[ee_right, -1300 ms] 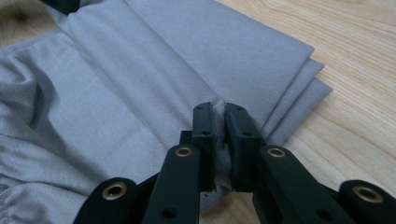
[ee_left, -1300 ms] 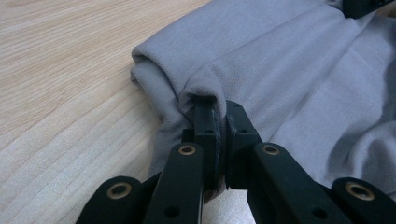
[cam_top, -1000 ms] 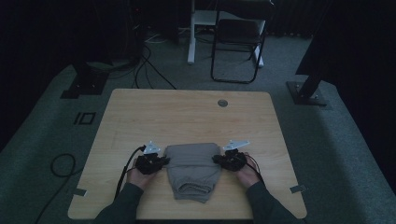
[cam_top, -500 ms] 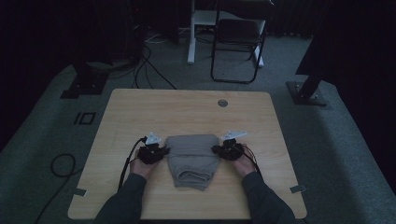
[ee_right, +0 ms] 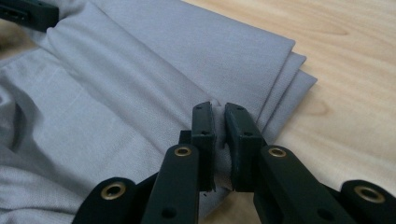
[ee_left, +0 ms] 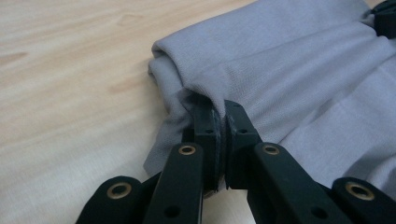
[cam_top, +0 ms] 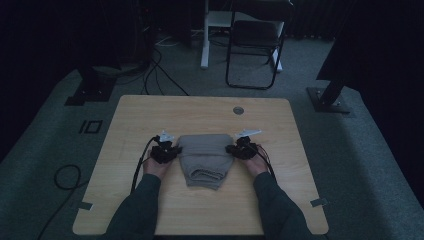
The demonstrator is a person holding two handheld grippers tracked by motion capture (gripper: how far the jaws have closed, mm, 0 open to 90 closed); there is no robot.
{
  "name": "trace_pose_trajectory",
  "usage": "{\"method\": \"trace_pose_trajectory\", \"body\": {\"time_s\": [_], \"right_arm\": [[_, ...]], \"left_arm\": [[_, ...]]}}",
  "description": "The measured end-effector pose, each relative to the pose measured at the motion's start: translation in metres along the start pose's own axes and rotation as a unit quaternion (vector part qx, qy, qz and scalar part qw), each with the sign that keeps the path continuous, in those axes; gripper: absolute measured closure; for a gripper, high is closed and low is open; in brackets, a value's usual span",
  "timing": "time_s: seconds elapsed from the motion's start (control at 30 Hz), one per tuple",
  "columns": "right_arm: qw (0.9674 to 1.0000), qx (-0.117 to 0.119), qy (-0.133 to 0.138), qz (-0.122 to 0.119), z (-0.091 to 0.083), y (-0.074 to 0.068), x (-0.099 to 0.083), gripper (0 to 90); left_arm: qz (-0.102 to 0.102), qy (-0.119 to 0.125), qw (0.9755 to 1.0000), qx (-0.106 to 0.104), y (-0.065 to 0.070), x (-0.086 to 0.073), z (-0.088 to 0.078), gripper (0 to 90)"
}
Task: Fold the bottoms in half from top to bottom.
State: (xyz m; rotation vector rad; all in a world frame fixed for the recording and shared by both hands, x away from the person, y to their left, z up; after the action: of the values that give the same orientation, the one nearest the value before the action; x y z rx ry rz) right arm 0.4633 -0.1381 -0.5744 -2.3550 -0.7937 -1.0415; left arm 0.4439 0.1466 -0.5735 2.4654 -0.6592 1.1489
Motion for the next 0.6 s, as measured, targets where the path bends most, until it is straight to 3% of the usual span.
{"method": "trace_pose_trajectory", "body": {"time_s": [0.3,0.43,0.6], "right_arm": [[0.9997,-0.02,0.008,0.015,0.013,0.011,0.012,83.5],[0.9996,-0.024,0.009,0.012,0.013,0.01,0.012,83.5],[0.9993,-0.032,0.013,-0.014,0.01,0.006,0.014,83.5]], "left_arm": [[-0.037,0.012,0.9989,0.025,-0.01,0.011,0.014,85.8],[-0.036,0.012,0.9988,0.032,-0.008,0.011,0.014,85.9],[-0.031,0.018,0.9989,0.03,-0.006,0.015,0.007,85.7]]}}
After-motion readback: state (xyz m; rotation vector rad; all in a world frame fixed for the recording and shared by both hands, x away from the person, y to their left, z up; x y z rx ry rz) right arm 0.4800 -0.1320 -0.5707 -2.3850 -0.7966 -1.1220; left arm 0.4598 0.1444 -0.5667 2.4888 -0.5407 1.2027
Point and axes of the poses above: each handheld gripper's, and its own axes: z roughly forward along the jaws, x roughly out of its top, y roughly to its right, the point moved 4 cm from there along z, roughly forward along the jaws, and after that the axes turned 4 degrees about y, right-handed, at the moved point
